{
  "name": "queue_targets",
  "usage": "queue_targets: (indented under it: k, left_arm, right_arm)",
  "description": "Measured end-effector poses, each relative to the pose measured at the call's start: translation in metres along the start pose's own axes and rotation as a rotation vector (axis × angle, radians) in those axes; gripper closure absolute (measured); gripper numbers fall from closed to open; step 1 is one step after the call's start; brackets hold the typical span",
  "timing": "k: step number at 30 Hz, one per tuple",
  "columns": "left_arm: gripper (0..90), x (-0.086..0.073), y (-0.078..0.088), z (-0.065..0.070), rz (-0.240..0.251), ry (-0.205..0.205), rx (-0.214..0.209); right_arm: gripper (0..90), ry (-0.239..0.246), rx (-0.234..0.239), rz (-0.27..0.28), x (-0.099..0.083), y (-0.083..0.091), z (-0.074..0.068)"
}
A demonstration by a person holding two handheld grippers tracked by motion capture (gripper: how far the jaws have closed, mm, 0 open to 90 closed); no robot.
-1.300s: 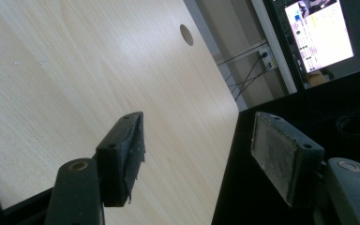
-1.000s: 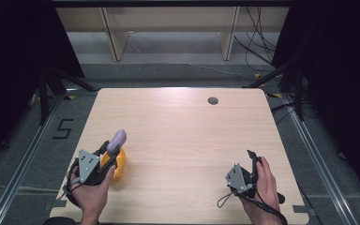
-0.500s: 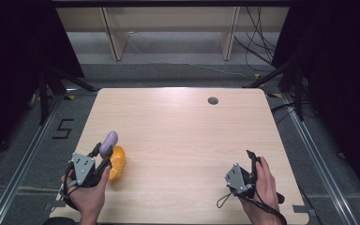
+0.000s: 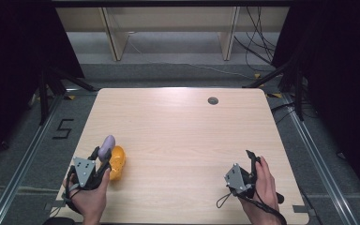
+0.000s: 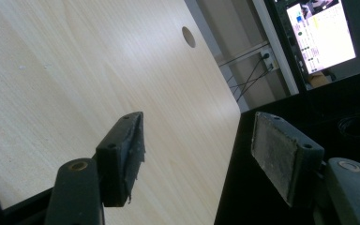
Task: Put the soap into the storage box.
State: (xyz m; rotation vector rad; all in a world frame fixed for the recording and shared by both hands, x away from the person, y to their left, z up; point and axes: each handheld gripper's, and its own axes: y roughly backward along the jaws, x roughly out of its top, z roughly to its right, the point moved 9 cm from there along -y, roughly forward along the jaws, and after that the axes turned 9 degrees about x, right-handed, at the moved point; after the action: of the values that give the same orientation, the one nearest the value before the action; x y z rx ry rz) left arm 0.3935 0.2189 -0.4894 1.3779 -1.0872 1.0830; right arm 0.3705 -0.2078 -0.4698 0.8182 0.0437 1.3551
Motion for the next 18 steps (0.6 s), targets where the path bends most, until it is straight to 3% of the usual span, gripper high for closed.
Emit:
queue_targets:
  k: [1, 3, 4, 8, 9, 10, 17, 18]
  left_arm:
    - [59.1, -0.004, -0.001, 0.001, -0.010, 0.003, 0.004]
    - [59.1, -0.005, -0.002, 0.002, -0.011, 0.001, 0.001]
    - [59.0, -0.008, -0.003, 0.002, -0.019, -0.007, 0.005]
    - [59.1, -0.013, -0.006, 0.002, -0.036, -0.004, 0.000]
    - [59.0, -0.015, -0.007, 0.002, -0.038, -0.003, 0.000]
    - [59.0, -0.017, -0.007, 0.003, -0.041, -0.010, -0.001]
    - [59.0, -0.027, -0.010, 0.009, -0.076, -0.002, -0.013]
    - [59.0, -0.028, -0.010, 0.010, -0.075, -0.020, -0.026]
  right_arm:
    - [35.5, 0.032, -0.005, 0.000, 0.000, -0.001, 0.003]
    - [35.5, 0.006, 0.000, -0.001, -0.001, -0.001, 0.001]
    - [35.5, 0.038, -0.007, 0.001, 0.000, 0.000, 0.003]
    - [35.5, 0.024, -0.002, 0.001, 0.000, -0.001, 0.002]
    - [35.5, -0.014, 0.006, -0.004, -0.001, -0.001, -0.001]
    - [35.5, -0.020, 0.004, -0.006, -0.002, -0.001, -0.001]
    - [35.4, -0.002, 0.007, -0.005, -0.002, -0.001, 0.000]
    - [35.4, -0.001, 0.008, -0.005, -0.002, -0.001, 0.001]
